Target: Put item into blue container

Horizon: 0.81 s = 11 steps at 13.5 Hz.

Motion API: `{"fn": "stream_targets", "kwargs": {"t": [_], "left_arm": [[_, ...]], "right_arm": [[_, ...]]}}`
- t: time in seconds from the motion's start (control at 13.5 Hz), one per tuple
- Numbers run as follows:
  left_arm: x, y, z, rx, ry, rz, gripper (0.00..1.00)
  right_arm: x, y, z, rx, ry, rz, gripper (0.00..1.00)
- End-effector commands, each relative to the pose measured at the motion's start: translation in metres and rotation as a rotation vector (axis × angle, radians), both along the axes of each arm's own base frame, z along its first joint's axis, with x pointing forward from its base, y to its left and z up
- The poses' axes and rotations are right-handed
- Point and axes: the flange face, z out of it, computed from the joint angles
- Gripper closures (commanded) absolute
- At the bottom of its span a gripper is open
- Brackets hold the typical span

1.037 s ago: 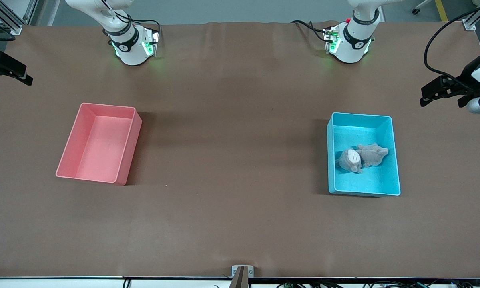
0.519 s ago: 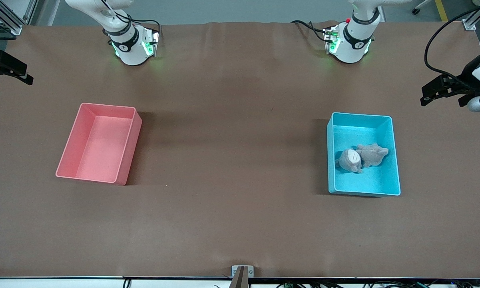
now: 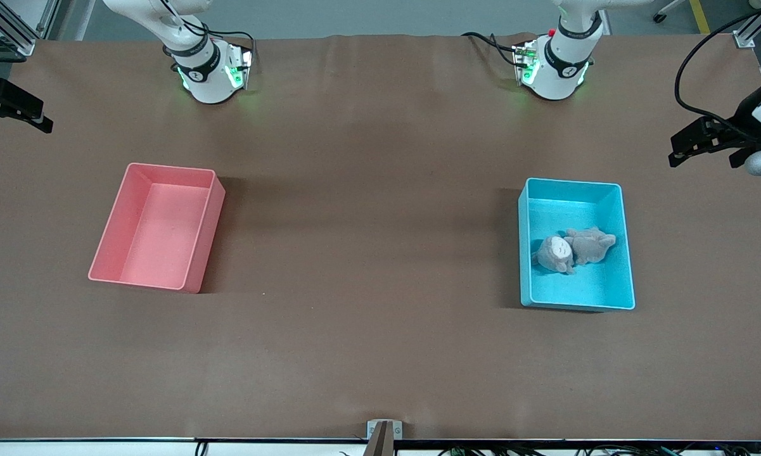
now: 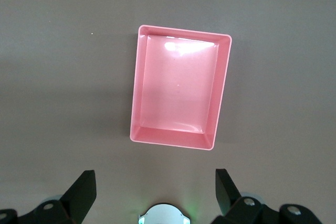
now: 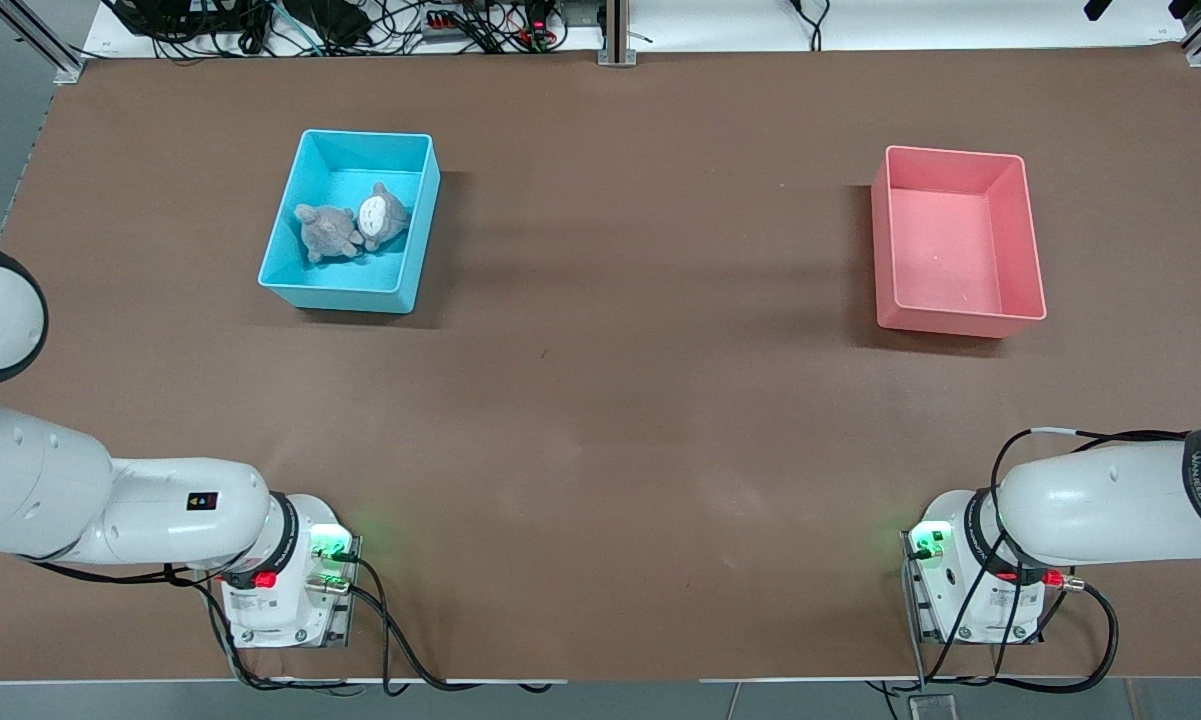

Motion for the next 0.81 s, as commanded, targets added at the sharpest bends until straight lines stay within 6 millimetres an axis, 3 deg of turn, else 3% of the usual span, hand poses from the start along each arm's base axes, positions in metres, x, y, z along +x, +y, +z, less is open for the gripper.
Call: {"fn": "stream_targets", "kwargs": {"t": [0.0,0.74], "left_arm": [[-0.003,0.003,0.013,-0.005,-0.025,0.008,0.00],[0.005,-0.001,0.003,-0.009,-0.014,0.019,0.00]], "right_arm": [[-0.005,-0.001,0.006,-0.015,-0.010,-0.003,0.00],[-0.007,0.003,0.004,-0.004,0.003,-0.038,0.00]]}}
